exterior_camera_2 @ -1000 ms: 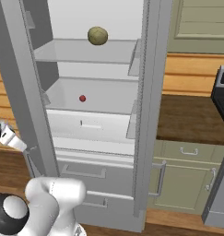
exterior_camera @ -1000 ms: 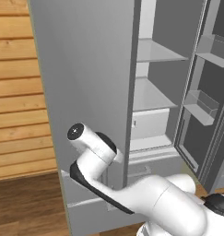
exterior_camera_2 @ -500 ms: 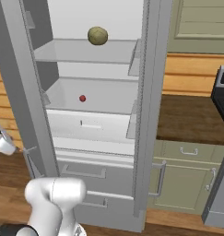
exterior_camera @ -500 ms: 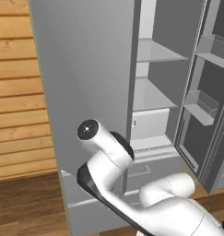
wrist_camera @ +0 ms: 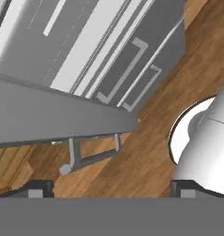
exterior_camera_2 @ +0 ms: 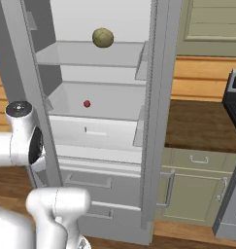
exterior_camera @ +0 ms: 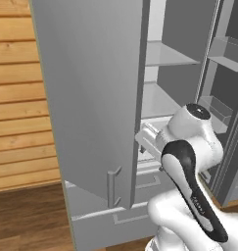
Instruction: Take the strawberry from the fridge and place it on top of the pancake, located on the dining counter.
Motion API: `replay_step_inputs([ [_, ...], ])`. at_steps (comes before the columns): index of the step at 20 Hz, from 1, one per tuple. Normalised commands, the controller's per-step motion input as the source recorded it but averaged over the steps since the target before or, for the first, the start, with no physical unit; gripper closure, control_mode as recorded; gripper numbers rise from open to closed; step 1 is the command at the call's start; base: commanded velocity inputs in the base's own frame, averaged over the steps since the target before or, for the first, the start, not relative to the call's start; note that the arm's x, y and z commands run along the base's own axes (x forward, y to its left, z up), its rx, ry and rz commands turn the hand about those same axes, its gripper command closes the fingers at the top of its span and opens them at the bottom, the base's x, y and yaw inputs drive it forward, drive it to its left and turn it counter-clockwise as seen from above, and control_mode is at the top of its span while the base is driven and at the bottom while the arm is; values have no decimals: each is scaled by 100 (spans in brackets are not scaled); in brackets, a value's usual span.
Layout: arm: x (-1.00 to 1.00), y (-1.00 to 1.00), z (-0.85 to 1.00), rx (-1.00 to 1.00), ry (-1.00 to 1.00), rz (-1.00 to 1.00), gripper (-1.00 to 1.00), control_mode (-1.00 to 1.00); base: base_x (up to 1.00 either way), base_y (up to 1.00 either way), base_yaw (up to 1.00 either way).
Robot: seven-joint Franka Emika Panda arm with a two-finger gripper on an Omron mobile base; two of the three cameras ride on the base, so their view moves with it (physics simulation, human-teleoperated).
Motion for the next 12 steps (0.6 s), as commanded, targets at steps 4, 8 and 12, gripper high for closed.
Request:
replay_step_inputs([
  [4, 40, -58, 37, 76, 15, 0, -100, -100, 0, 0, 0],
  [8, 93, -25, 2, 49, 19, 3, -100, -100, 0, 0, 0],
  [12, 100, 7, 0, 44, 27, 7, -100, -100, 0, 0, 0],
])
